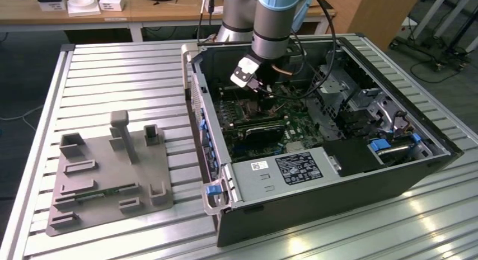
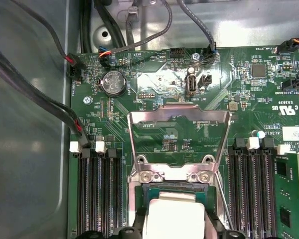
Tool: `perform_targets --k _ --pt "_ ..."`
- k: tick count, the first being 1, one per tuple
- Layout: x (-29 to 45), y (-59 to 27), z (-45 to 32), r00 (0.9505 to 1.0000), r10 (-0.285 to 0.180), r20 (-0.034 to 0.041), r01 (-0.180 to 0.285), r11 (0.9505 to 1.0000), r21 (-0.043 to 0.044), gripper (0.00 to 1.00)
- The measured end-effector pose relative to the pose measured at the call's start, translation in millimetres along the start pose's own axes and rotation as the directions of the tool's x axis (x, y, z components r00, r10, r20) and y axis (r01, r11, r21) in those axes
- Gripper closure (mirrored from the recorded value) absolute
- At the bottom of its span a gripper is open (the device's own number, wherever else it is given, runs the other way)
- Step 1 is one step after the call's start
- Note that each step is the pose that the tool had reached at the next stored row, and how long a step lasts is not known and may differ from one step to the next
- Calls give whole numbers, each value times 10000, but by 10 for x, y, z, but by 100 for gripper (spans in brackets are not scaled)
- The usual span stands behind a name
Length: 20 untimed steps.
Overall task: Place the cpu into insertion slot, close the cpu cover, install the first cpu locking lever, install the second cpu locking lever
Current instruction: 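Place the cpu into insertion slot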
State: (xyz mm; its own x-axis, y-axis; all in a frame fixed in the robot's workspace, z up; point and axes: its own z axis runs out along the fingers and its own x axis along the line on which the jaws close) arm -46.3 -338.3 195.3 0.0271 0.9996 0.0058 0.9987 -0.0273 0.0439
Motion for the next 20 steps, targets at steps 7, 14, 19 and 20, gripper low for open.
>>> perform_targets --k 7,14,19,20 --pt "0 1 -1 9998 -211 -6 211 9998 -3 47" --pt "0 1 -2 9969 -783 1 783 9969 3 47" --pt "0 1 -2 9937 -1120 6 1120 9937 4 47" --pt "0 0 -2 9937 -1122 5 1122 9937 4 47"
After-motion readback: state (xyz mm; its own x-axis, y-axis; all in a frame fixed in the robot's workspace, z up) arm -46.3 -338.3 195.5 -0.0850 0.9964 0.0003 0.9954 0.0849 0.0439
